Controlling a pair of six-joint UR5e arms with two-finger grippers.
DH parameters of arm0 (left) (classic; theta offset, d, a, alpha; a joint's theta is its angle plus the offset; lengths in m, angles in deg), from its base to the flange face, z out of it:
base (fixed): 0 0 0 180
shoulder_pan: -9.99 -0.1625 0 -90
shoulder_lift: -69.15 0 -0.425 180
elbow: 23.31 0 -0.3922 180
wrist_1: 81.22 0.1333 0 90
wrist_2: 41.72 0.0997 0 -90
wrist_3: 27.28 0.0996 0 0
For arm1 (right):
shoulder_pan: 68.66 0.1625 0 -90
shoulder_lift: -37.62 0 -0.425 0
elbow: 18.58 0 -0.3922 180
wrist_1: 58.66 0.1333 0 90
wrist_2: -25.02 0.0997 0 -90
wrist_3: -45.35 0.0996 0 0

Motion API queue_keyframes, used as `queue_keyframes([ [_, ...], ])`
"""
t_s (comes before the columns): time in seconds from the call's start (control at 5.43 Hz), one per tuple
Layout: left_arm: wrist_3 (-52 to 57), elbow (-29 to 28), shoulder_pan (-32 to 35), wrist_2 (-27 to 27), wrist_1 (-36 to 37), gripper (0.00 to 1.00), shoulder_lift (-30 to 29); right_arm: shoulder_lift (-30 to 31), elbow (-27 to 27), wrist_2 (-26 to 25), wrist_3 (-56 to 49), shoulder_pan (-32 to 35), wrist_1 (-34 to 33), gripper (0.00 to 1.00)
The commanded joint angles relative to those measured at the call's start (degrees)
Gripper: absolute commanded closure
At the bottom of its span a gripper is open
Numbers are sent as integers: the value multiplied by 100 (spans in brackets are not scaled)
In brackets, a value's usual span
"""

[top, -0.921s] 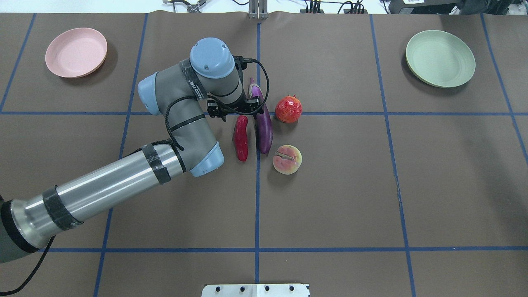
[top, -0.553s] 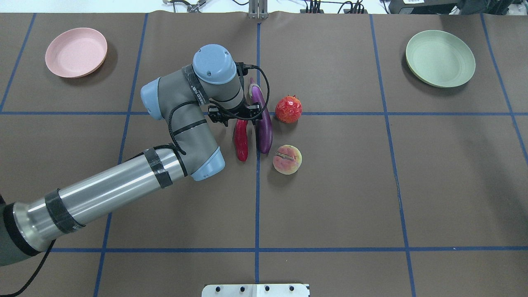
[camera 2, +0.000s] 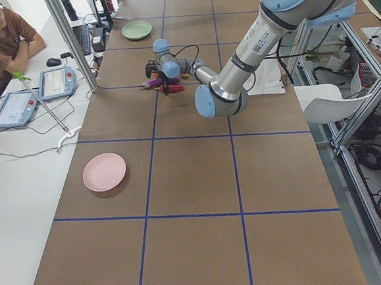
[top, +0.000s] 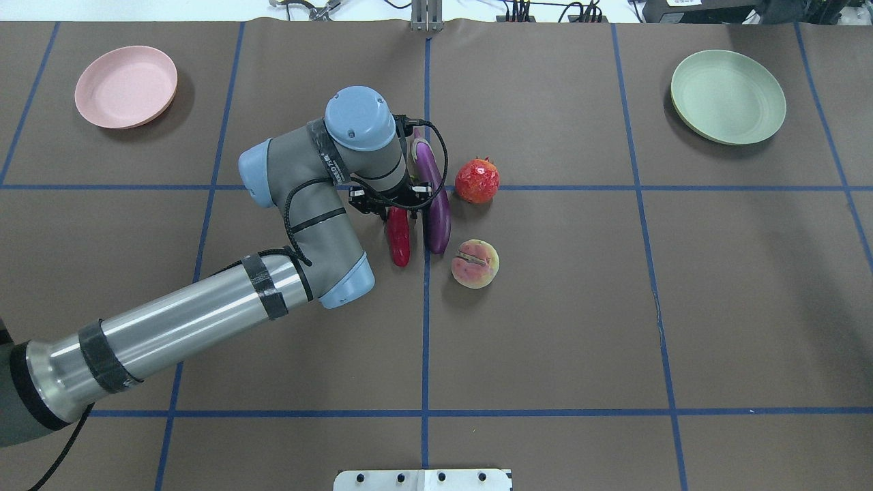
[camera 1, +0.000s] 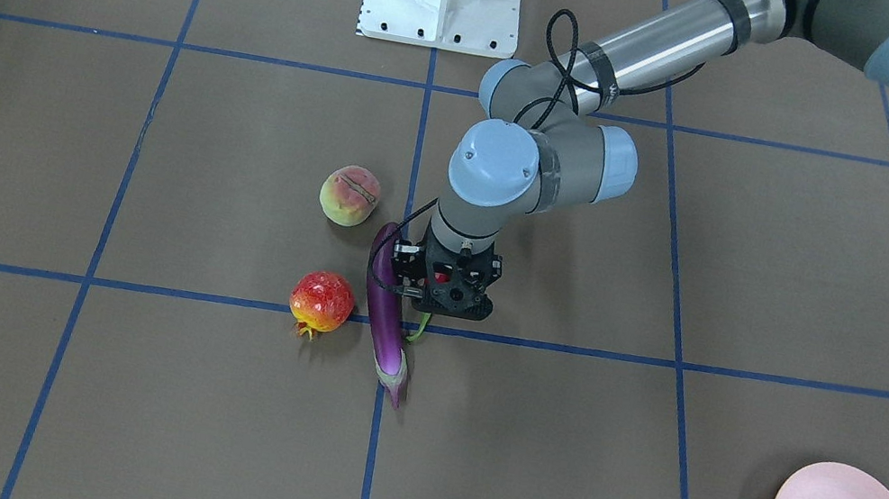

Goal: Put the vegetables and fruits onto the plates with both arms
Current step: 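Carry the pepper to the pink plate with left gripper while right reaches for peach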

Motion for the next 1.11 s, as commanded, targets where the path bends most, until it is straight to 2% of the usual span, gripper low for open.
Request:
queue_keyframes([
  [0.0, 43, 217, 81, -30, 65, 100, 14, -146, -13, 87, 1, -2, -33, 0],
  [0.18, 53, 332, 473, -283, 214, 100, 93, -242, -22, 427, 53, -46, -42, 0],
  [0.37, 366, 560, 1051, -581, 598, 100, 163, -565, -153, 474, 732, -447, -16, 0],
  [0.55, 1126, 997, 1344, -602, 1141, 100, 477, -1021, -267, 431, 1548, -894, -15, 0],
  [0.92, 1467, 1037, 2117, -908, 1358, 100, 620, -1813, -426, -382, 3070, -1957, -15, 0],
])
